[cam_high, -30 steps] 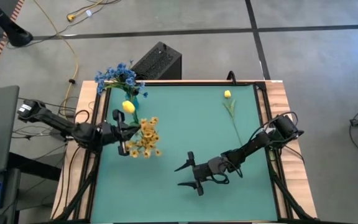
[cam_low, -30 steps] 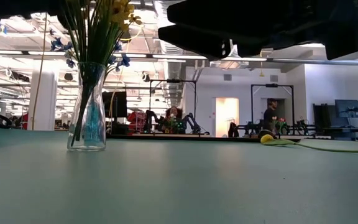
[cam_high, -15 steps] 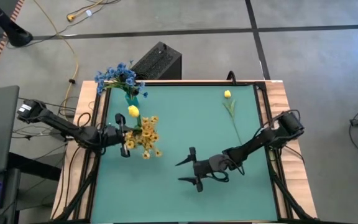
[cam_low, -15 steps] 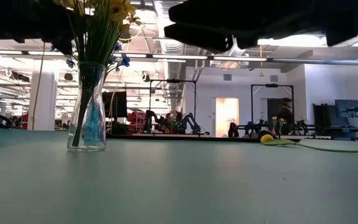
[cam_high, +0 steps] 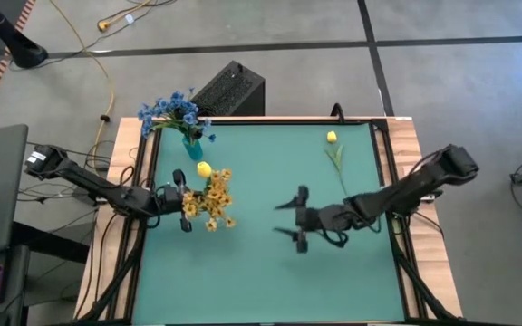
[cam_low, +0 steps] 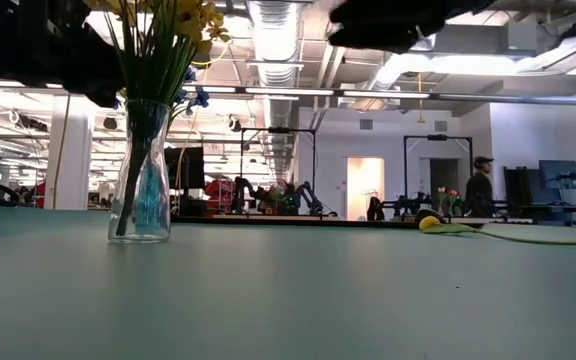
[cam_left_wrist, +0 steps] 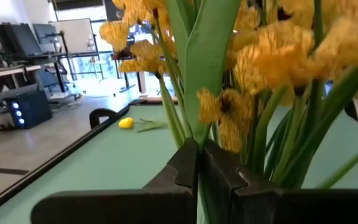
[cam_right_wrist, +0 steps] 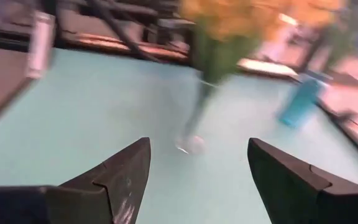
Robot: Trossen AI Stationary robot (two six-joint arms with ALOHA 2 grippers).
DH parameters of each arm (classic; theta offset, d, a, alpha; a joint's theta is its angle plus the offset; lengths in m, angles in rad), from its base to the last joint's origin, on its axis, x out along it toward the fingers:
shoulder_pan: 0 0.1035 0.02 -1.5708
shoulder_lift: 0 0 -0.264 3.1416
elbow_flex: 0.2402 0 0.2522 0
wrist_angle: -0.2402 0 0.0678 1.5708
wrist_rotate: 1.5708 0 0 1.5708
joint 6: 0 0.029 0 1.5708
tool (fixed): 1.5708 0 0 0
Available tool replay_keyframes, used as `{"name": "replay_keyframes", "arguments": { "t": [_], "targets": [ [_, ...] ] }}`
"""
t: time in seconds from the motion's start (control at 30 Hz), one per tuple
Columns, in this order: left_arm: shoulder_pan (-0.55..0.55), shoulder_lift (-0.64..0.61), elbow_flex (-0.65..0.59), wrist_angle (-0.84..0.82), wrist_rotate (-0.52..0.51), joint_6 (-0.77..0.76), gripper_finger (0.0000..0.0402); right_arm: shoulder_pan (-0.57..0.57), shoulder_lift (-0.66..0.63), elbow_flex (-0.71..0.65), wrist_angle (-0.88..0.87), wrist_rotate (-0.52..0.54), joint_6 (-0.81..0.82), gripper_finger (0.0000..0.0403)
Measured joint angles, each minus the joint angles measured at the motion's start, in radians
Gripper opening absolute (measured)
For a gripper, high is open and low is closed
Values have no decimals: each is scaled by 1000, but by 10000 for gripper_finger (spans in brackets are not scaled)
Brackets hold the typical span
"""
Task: Sort flowers into vase by color
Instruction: Put the left yellow flower into the transparent vase
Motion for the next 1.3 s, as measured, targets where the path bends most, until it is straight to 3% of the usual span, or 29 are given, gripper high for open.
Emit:
{"name": "replay_keyframes", "arguments": {
  "t": [0.17, 0.5, 0.67, 0.8, 1.3],
  "targets": [
    [0, 0, 0, -35, 0, -17, 0, -83, -119, 0, -278, 139, 137, 296],
    [0, 0, 0, -64, 0, -34, 0, -433, -207, -11, -1018, 134, 687, 296],
    [0, 0, 0, -69, 0, -44, 0, -627, -171, -90, -996, 14, 713, 296],
    [0, 0, 0, -69, -1, -45, 0, -706, -131, -129, -1002, -15, 714, 296],
    [1, 0, 0, -70, -23, -76, 0, -583, -134, -228, -1039, -19, 832, 296]
  ]
}}
